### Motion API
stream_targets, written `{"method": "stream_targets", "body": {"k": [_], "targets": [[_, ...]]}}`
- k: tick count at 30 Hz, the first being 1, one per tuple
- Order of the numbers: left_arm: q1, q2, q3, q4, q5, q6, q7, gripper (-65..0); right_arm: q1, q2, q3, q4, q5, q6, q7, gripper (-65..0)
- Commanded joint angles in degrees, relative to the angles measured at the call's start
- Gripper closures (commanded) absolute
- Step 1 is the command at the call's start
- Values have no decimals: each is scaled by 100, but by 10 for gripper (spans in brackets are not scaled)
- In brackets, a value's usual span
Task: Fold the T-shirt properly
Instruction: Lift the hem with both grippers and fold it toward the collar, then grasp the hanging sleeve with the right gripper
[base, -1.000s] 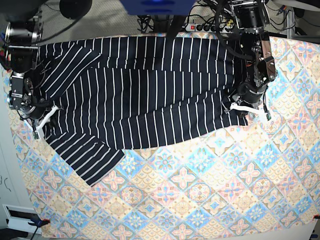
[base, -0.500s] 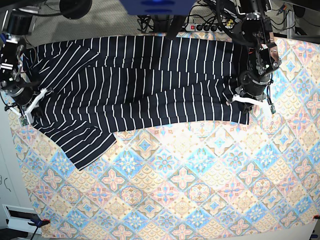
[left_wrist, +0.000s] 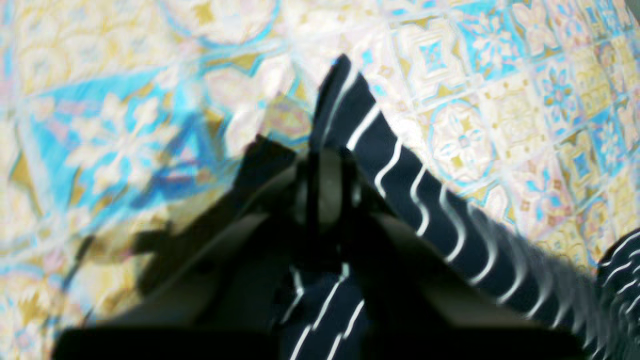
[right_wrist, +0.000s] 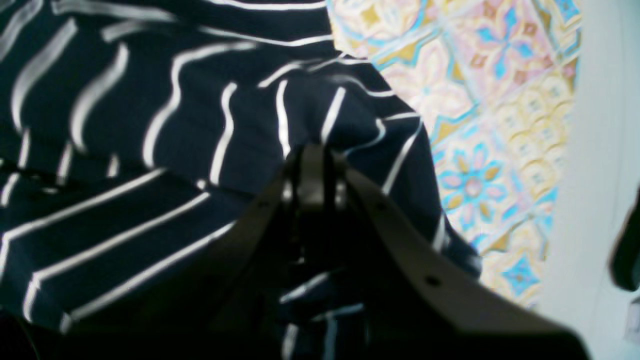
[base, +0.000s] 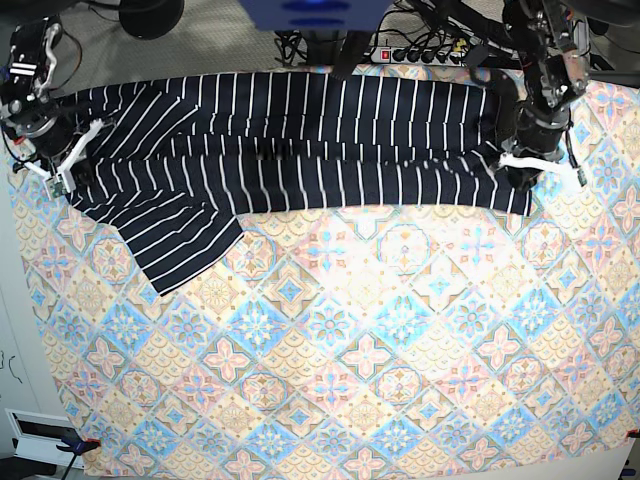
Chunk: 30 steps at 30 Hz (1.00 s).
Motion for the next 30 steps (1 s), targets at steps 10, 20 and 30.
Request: {"method": "stream_targets", "body": {"k": [10, 20, 30], "targets": [[214, -143, -21, -561, -48, -31, -69, 0, 33, 40, 31, 11, 35, -19, 131, -2], [152, -143, -21, -710, -57, -31, 836, 0, 33, 40, 101, 143, 18, -28, 131, -11], [161, -143, -21, -701, -57, -31, 854, -200, 59, -610, 1165, 706, 9, -28, -212, -168]]}}
